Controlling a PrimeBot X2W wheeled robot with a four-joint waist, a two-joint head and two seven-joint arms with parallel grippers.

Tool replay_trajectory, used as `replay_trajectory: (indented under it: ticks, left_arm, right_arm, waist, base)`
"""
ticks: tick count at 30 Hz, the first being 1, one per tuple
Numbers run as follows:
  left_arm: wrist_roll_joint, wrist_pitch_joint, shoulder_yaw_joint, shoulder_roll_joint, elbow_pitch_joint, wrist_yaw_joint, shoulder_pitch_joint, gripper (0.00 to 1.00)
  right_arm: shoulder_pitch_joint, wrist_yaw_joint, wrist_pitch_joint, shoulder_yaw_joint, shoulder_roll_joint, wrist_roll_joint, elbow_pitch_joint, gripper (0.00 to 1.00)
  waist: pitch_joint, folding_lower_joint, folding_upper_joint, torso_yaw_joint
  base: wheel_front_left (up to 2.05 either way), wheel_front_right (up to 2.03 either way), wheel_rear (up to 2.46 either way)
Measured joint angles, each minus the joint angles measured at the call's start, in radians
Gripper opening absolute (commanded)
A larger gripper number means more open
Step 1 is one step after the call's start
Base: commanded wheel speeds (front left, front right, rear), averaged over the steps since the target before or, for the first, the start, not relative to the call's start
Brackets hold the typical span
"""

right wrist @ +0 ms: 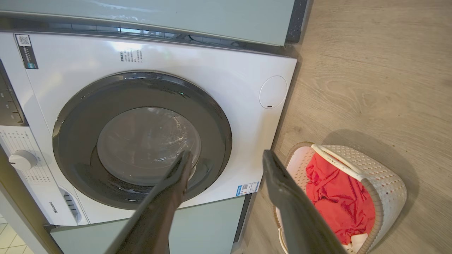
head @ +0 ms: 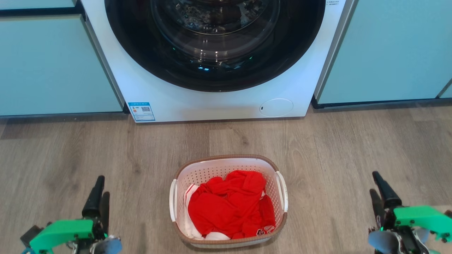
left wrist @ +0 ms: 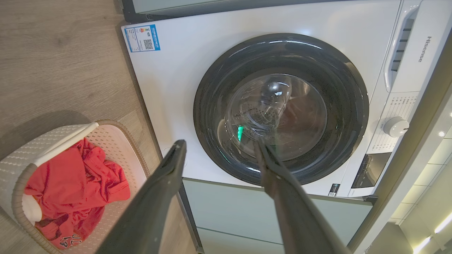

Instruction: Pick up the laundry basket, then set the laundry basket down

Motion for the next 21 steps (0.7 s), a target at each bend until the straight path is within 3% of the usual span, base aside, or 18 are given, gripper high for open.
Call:
replay_trajectory:
  ticks: [21]
  left_arm:
    - [0.159,-0.062,0.061,0.0,-0.1,0.0,-0.04,1.0]
  right_arm:
    - [-0.041,0.0,-0.061,0.0,0.0,-0.396,-0.188,1.0]
  waist:
    - [-0.001,0.0,0.0,0.018]
  base:
    - [0.0,0.0,0.0]
